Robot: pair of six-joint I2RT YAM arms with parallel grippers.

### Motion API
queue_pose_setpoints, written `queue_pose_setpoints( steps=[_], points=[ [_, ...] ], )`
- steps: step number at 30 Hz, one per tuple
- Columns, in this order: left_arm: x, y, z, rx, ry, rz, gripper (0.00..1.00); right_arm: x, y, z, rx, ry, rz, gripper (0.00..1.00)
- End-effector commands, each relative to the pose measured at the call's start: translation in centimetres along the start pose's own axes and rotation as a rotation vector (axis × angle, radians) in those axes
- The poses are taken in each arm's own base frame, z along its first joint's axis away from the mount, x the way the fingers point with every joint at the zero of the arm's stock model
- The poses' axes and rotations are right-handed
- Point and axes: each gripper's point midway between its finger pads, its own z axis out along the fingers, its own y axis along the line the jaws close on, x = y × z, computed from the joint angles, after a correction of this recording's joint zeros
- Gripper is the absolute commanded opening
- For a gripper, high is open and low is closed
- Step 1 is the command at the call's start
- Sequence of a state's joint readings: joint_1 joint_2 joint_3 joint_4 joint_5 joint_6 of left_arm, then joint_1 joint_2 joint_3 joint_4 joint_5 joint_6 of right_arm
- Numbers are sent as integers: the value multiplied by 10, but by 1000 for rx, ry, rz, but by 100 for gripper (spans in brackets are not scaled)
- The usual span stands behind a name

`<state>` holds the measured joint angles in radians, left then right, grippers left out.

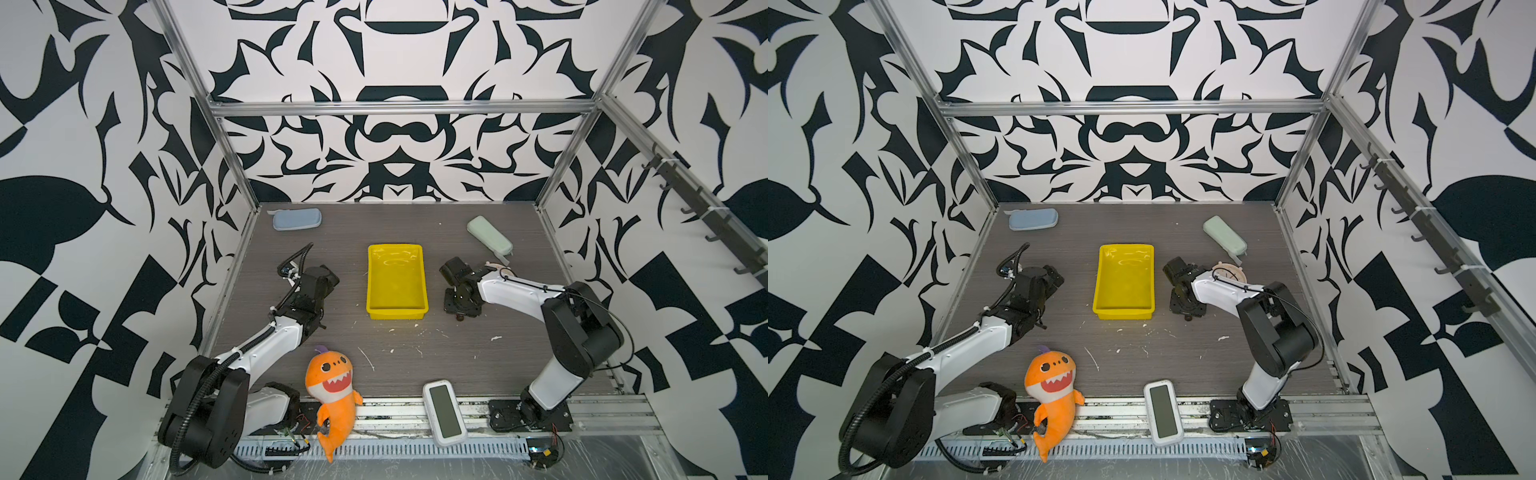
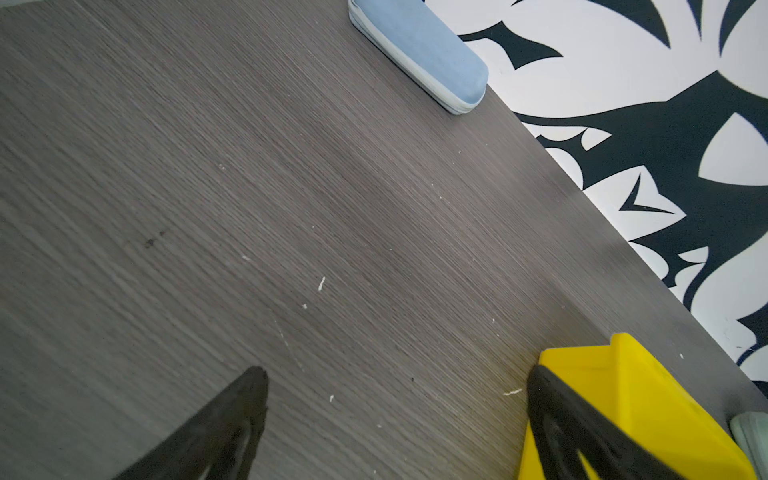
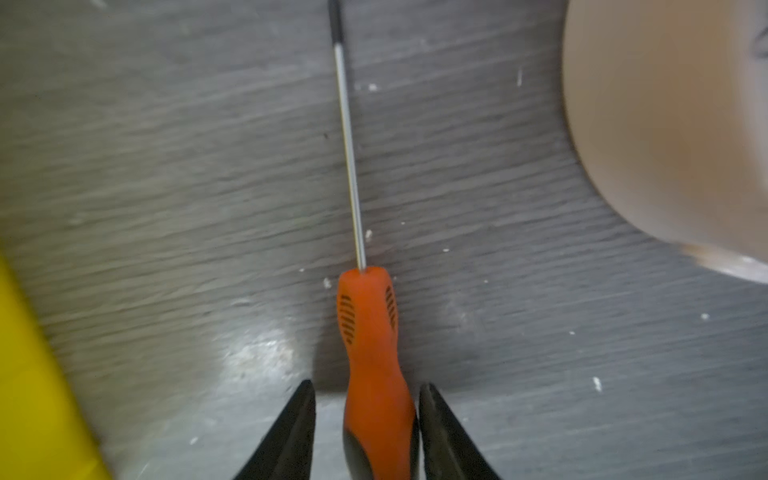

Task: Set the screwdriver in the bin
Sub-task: 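Lower the right gripper over the orange screwdriver handle and close it, then lift the screwdriver with the right gripper and carry it over the yellow bin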

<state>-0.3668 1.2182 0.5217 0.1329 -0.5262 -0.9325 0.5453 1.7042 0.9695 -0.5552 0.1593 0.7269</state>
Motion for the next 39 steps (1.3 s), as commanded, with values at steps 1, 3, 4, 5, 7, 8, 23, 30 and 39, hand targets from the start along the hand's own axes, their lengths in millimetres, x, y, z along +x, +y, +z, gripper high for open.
queue_pose_setpoints(
  steps=[1,3,4,5,7,8,23,30,39],
  points=[
    [-4,-10,1,11,11,-21,100,3,0,0,77,-42,-22,40],
    [-3,-7,2,-1,10,-21,100,4,1,-7,115,-42,-49,32],
    [-3,-7,2,-3,9,-22,100,1,1,-13,131,-54,-62,28],
    [-3,-7,3,-5,9,-22,100,-4,0,-20,151,-77,-78,25],
    [-2,-8,4,-7,15,-20,100,-12,-1,-32,158,-119,-83,20],
    [-1,-7,4,-12,21,-13,100,-15,-2,-38,153,-139,-80,17],
    [13,-8,20,-42,75,43,100,-87,108,-148,-299,-476,83,7],
    [12,-10,21,-68,93,83,100,-66,157,-144,-287,-445,-68,7],
    [3,-11,11,-22,51,39,100,-51,213,-104,-380,-307,-84,7]
  ],
)
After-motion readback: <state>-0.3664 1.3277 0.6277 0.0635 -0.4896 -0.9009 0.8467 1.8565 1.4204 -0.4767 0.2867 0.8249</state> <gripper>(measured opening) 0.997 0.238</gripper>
